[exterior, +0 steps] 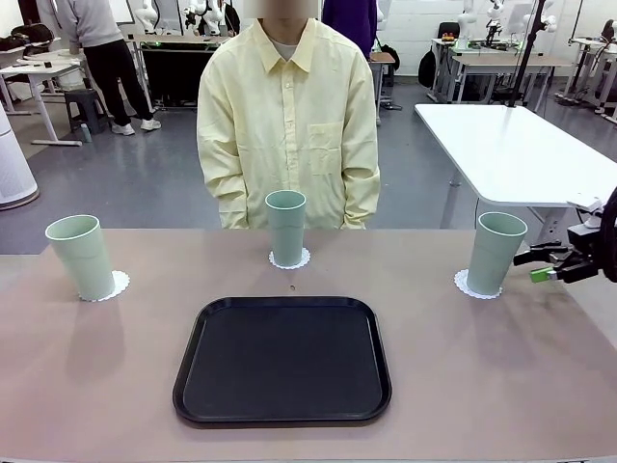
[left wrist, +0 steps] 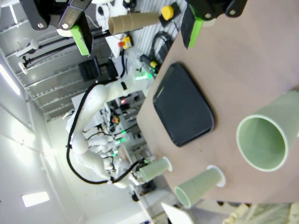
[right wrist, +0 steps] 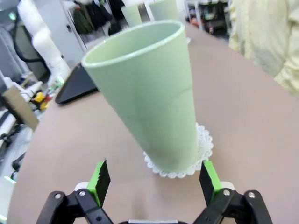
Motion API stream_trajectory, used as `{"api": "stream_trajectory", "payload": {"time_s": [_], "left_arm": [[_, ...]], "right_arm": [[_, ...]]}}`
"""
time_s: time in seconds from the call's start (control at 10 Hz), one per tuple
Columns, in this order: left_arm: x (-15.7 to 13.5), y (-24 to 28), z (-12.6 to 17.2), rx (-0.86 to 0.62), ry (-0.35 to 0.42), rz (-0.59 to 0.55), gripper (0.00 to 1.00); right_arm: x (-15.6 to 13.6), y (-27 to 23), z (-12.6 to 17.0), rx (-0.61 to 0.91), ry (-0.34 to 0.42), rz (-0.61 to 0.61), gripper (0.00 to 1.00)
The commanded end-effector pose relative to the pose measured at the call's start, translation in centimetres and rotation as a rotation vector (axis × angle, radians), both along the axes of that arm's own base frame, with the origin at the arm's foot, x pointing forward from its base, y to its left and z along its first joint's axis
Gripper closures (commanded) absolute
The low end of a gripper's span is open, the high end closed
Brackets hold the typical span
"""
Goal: Place coasters on the table and set cups on them.
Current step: Take one Reusable plastic cup from the Flat Tray and place it on a coaster set by the human.
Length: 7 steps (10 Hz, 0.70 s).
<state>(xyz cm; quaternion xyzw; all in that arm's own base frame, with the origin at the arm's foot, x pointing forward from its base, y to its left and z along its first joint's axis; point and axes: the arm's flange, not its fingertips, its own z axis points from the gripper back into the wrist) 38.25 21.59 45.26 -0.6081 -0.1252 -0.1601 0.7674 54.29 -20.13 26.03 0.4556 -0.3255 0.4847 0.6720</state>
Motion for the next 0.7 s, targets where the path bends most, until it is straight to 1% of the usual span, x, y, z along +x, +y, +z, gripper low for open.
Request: {"api": "stream_trajectory", "payload": {"time_s": [0.0,0.1,0.2,0.3,0.4,0.5,0.6], "left_arm": [[0.0,0.1,0.3,-0.01,-0.008,0.003,0.0],[0.0,0.1,0.3,-0.01,-0.008,0.003,0.0],[0.0,0.1,0.3,-0.01,-0.008,0.003,0.0],[0.0,0.1,0.3,-0.01,-0.008,0.003,0.0],[0.0,0.1,0.3,-0.01,-0.008,0.003,0.0],[0.0,0.1,0.3,-0.01,-0.008,0.003,0.0],[0.0,0.1,0.3,-0.01,-0.008,0.003,0.0]], "right_arm": [[-4.0,3.9,6.3,-0.189,0.124,0.055,0.0],[-7.0,7.3,10.7,-0.303,0.152,0.108,0.0],[-9.3,10.0,14.5,-0.4,0.183,0.099,0.0],[-11.1,12.1,18.1,-0.506,0.307,0.062,0.0],[-12.1,14.0,20.6,-0.616,0.405,0.006,0.0],[-13.1,16.1,22.9,-0.709,0.485,-0.033,0.0],[-13.9,17.9,24.8,-0.804,0.551,-0.039,0.0]]}}
